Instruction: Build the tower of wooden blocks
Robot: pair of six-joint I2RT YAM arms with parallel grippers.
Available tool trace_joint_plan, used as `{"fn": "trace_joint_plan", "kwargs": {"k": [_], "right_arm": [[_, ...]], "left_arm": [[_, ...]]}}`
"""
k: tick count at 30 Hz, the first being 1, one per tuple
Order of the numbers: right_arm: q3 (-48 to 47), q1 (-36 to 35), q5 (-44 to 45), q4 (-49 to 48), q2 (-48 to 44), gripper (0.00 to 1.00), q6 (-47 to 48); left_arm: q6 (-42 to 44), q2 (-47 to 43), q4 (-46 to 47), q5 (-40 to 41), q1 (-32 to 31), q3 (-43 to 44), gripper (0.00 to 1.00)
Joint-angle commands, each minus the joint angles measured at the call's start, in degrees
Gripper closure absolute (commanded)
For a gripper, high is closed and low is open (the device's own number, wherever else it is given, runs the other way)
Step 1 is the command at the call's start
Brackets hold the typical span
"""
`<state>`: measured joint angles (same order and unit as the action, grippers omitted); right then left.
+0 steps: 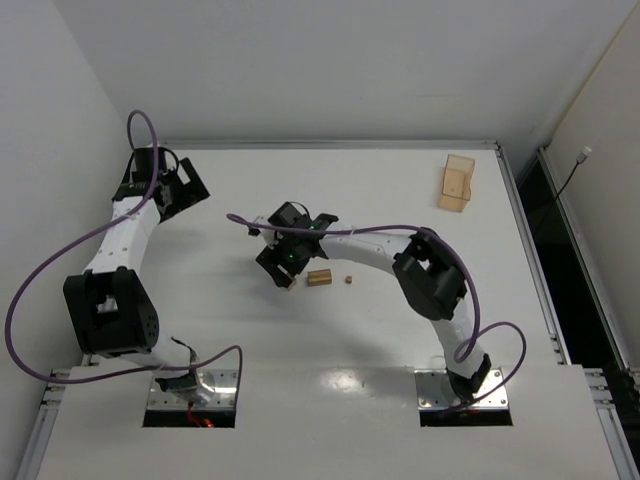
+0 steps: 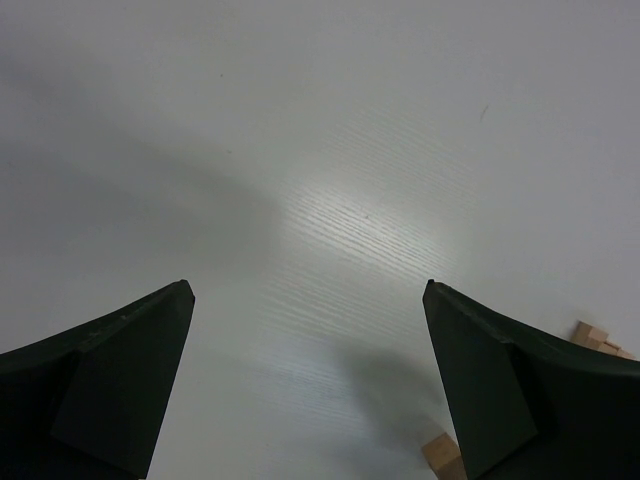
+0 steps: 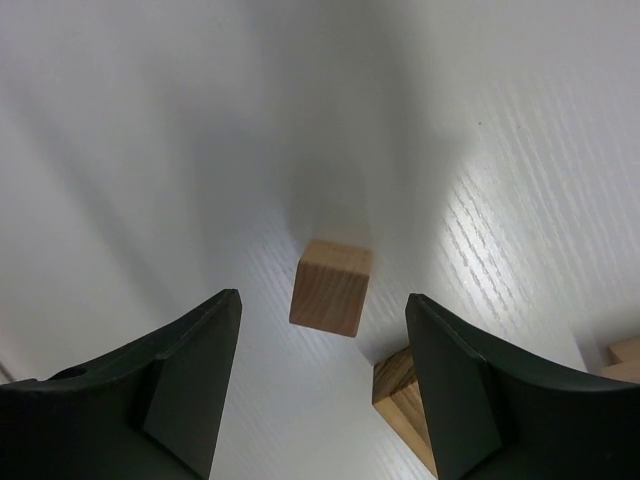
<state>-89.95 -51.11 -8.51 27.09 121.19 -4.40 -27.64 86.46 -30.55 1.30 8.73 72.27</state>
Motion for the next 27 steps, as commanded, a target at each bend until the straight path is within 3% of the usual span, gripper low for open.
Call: {"fn": "trace_joint_plan", "kwargs": {"k": [1,11,15,16,17,22,27], "right_arm": [[-2.51,0.31,1.22,-1.25,1.5,0.37,-0.52],[-3.12,0.84,1.22,-1.25,3.88,0.42,0.01],[-2.6,0.84,1.22,-1.25,3.36,0.71,0.01],[-2.6,0.84,1.22,-1.25,3.36,0.89,0.01],[-2.6,0.84,1.22,-1.25,2.83,0.98,0.01],[-0.58,0.84,4.64,-0.38,-4.1,1.0,-2.87],[-1.44,3.64,13.08,3.75,-13.6,1.0,-11.49]], "left_arm": [[-0.31,0.99,1.19,-0.77,0.85,1.91,0.01],[-0.84,1.52,1.19,-0.87,0.85,2.44,0.01],[-0.84,1.52,1.19,-0.86,0.85,2.44,0.01],[-0.84,1.52,1.19,-0.86,0.85,2.44,0.01],[-0.84,1.52,1.19,-0.86,0.85,2.44,0.01],[-0.84,1.0,1.19,-0.86,0.85,1.39,0.01],[-1.45,-2.25,1.19,9.58,-1.78,-1.6,0.01]]}}
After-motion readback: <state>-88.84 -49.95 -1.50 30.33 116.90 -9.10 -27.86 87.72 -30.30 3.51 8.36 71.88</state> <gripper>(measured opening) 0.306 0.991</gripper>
